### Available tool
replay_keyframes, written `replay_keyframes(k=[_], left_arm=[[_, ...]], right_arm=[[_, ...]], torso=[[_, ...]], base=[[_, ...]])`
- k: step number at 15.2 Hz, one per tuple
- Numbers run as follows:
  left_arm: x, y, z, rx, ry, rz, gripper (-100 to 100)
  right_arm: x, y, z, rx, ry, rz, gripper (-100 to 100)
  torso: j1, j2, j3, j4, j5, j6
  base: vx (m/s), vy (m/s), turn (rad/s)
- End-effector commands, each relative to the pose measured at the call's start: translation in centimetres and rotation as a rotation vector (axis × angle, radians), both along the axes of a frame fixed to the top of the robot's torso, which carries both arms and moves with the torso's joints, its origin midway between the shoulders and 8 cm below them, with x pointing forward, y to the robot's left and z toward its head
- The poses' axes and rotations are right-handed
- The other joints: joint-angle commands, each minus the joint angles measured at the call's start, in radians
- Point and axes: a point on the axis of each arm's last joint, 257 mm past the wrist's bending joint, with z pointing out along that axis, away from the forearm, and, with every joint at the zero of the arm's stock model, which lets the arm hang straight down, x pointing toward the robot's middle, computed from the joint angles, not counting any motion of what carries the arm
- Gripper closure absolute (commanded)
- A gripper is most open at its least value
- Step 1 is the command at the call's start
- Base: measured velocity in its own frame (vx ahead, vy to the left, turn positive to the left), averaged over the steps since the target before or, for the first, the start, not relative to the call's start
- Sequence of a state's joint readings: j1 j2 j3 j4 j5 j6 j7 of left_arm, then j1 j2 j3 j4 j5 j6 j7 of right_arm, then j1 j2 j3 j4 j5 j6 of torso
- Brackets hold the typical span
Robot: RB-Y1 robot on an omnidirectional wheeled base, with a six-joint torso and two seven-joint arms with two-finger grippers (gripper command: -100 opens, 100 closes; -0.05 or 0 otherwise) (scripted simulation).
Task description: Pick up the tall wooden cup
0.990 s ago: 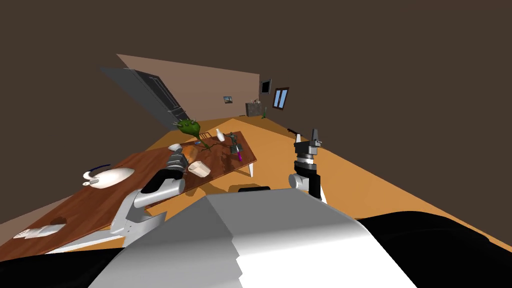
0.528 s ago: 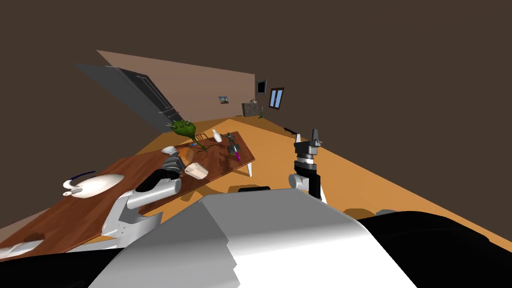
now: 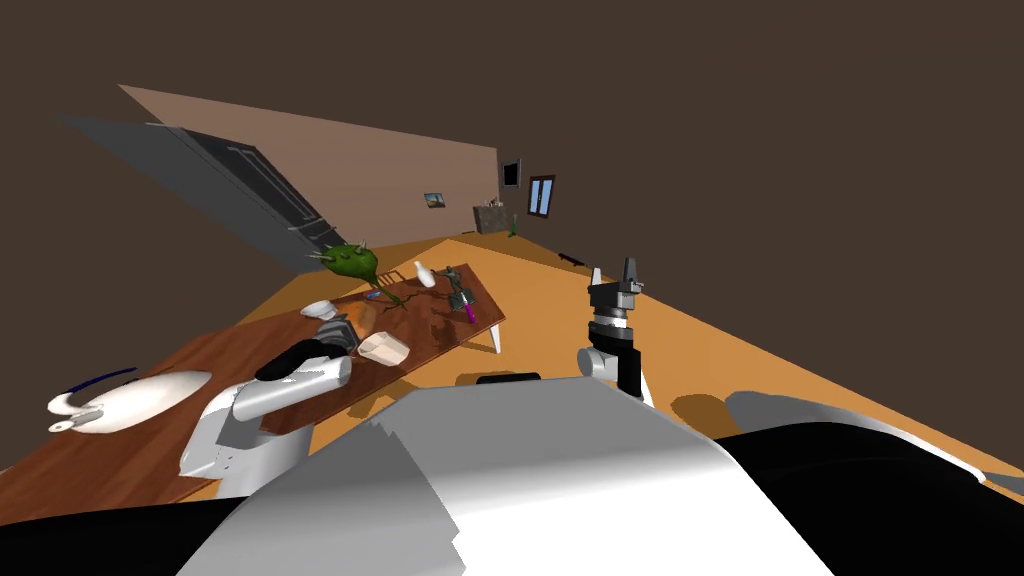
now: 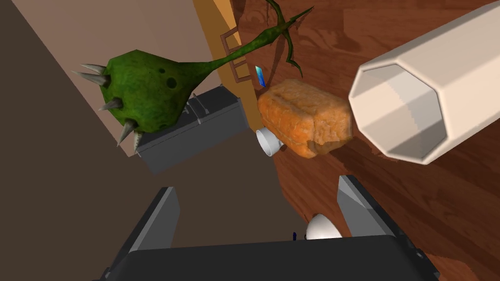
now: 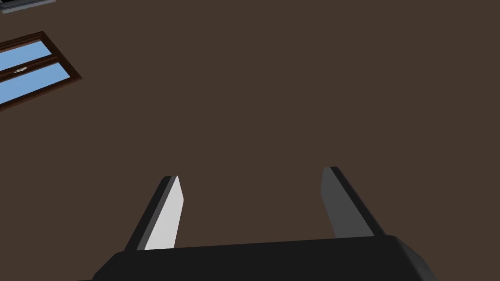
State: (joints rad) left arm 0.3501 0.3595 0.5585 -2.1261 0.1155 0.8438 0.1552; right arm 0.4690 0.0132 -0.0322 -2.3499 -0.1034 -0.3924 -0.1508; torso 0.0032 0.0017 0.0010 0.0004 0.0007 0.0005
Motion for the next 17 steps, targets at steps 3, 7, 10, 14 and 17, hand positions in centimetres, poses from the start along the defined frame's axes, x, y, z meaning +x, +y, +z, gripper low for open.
replay_keyframes(k=[3, 7, 10, 14, 17], left_arm=[[-1.2, 0.8, -1.4, -0.041, 0.054, 0.044, -100], [-3.1, 2.6, -2.8, -0.104, 0.106, 0.119, -100], [-3.8, 2.5, -3.7, -0.125, 0.141, 0.135, -100], [-5.8, 3.6, -5.2, -0.199, 0.191, 0.206, -100], [-7.0, 3.8, -6.4, -0.247, 0.229, 0.246, -100]], right_arm=[[0.0, 0.0, 0.0, 0.0, 0.0, 0.0, 0], [0.0, 0.0, 0.0, 0.0, 0.0, 0.0, 0], [0.0, 0.0, 0.0, 0.0, 0.0, 0.0, 0], [0.0, 0.0, 0.0, 0.0, 0.0, 0.0, 0], [0.0, 0.0, 0.0, 0.0, 0.0, 0.0, 0]], torso=[[0.0, 0.0, 0.0, 0.0, 0.0, -0.001], [0.0, -0.001, 0.0, 0.0, 0.0, -0.001], [0.001, 0.0, 0.0, 0.0, 0.0, -0.001], [0.001, -0.001, 0.0, 0.0, 0.0, -0.001], [0.001, -0.001, 0.0, 0.0, 0.0, -0.001]], base=[[-0.021, 0.02, -0.087], [-0.02, 0.02, -0.168], [-0.019, 0.026, -0.073], [-0.017, 0.027, -0.151], [-0.021, 0.033, -0.138]])
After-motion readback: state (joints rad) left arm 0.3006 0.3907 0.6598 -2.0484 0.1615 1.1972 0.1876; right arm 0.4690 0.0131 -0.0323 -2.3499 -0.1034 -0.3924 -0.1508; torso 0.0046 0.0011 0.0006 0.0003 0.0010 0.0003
